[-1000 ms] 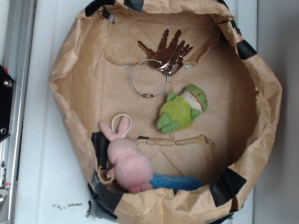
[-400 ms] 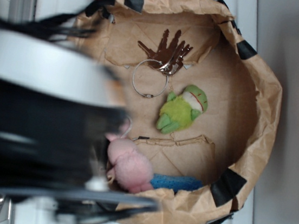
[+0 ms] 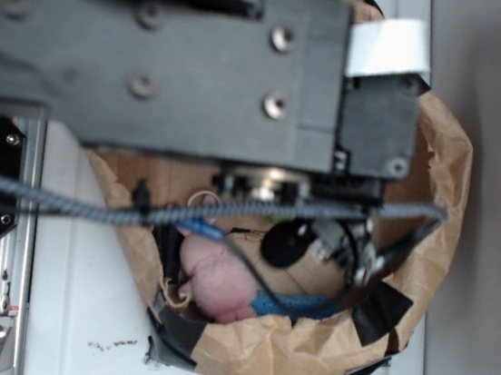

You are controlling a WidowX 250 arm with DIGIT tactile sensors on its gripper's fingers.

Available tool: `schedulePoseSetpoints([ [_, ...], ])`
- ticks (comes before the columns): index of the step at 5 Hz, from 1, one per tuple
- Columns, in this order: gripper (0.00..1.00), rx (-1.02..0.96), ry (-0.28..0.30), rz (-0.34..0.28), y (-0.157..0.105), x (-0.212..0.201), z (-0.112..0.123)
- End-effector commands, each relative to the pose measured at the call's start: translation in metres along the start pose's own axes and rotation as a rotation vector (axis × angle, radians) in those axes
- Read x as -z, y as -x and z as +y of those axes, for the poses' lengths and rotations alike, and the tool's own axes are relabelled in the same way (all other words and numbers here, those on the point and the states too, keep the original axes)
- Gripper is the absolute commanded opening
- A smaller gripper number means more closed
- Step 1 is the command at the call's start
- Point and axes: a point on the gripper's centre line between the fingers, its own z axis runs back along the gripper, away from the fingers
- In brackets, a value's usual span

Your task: Grab the silver keys.

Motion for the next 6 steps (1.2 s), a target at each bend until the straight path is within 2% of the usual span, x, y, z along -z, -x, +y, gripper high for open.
schedulePoseSetpoints([
  [1,1.0,-0.292,-0.123,-0.093,-0.002,0.012,0.037],
  [2,1.0,-0.257,-0.133,-0.058,0.009,0.023,0.05],
  [6,1.0,-0.257,-0.133,-0.058,0.009,0.023,0.05],
])
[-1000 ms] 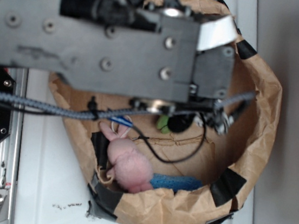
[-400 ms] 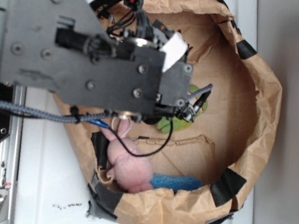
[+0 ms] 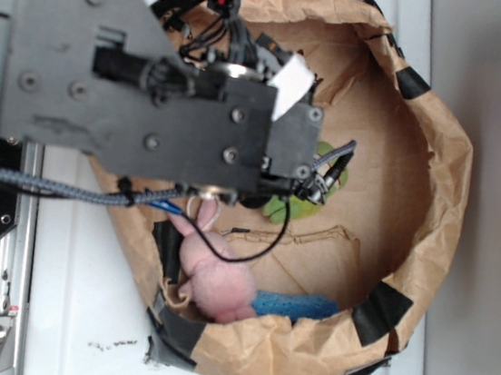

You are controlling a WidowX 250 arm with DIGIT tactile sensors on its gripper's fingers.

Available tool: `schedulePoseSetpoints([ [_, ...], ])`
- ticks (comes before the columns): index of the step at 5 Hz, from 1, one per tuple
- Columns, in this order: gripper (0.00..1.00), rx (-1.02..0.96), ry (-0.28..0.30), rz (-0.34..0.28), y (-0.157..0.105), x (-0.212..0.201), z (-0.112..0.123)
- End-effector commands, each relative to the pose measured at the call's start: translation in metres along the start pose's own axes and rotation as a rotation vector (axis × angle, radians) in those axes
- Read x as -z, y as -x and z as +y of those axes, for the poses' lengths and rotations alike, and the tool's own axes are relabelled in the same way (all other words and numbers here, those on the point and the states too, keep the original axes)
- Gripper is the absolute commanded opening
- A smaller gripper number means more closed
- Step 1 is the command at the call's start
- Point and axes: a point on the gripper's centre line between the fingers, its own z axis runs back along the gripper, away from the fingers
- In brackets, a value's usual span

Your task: Grab the silver keys.

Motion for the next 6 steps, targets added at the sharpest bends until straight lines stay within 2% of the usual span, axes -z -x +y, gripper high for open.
schedulePoseSetpoints([
  [1,1.0,0.009,0.099,0.017,-0.009,0.022,0.014],
  [2,1.0,0.012,0.16,0.0,-0.003,0.045,0.023],
  [4,1.0,-0.03,0.13,0.019,-0.007,0.058,0.019],
  [6,1.0,-0.05,0.121,-0.012,-0.009,0.064,0.027],
])
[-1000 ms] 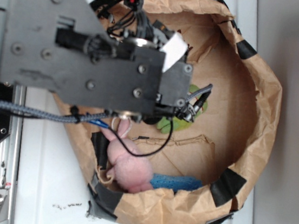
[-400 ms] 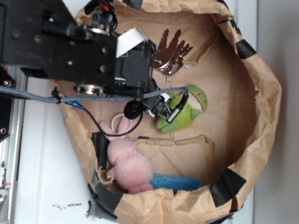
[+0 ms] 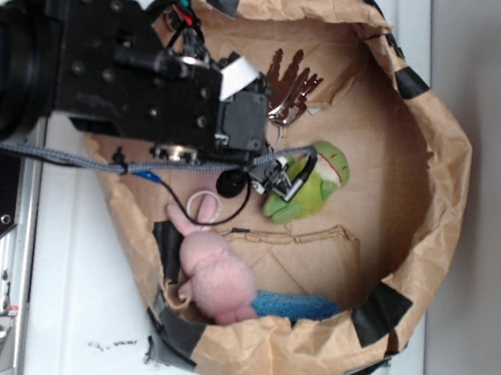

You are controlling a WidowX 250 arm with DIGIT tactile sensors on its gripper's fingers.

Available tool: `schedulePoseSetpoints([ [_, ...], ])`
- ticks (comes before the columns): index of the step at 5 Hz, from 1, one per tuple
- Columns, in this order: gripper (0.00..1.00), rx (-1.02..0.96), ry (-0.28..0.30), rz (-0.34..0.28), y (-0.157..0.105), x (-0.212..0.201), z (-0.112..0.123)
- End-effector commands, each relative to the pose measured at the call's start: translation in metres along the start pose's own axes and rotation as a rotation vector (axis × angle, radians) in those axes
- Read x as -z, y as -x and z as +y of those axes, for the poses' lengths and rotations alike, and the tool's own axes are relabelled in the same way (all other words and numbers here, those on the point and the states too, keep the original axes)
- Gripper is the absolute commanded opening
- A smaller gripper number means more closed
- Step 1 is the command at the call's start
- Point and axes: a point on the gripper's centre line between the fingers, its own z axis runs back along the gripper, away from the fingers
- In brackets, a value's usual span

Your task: Grab the silver keys.

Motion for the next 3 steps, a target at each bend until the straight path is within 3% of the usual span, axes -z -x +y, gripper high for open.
schedulePoseSetpoints([
  [1,1.0,-0.041,0.025,-0.045,-0.015,-0.005,0.019],
  [3,1.0,-0.032,0.062,-0.04,-0.016,0.007,0.014],
])
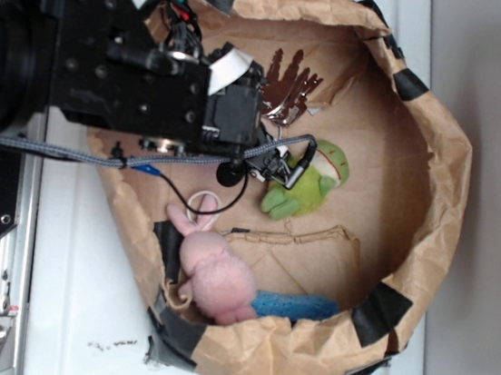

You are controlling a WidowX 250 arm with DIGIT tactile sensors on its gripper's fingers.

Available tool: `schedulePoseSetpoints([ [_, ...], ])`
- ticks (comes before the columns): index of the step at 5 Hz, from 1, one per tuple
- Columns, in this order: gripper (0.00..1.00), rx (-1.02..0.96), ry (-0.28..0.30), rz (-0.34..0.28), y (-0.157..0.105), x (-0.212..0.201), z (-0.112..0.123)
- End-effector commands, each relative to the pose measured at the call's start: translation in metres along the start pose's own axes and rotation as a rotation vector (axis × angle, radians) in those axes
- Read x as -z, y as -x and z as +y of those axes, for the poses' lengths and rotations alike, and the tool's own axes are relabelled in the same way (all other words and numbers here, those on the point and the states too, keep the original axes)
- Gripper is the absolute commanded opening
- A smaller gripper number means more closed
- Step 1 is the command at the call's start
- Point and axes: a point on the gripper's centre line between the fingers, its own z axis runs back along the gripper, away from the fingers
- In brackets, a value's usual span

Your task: Grab the silver keys.

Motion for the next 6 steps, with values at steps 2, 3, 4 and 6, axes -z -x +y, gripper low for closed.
schedulePoseSetpoints([
  [2,1.0,0.017,0.056,0.033,-0.004,0.005,-0.004],
  [3,1.0,0.009,0.075,0.046,-0.004,0.004,-0.016],
  [4,1.0,0.01,0.092,0.045,-0.003,0.0,-0.024],
  [6,1.0,-0.012,0.084,0.028,-0.01,0.002,-0.033],
])
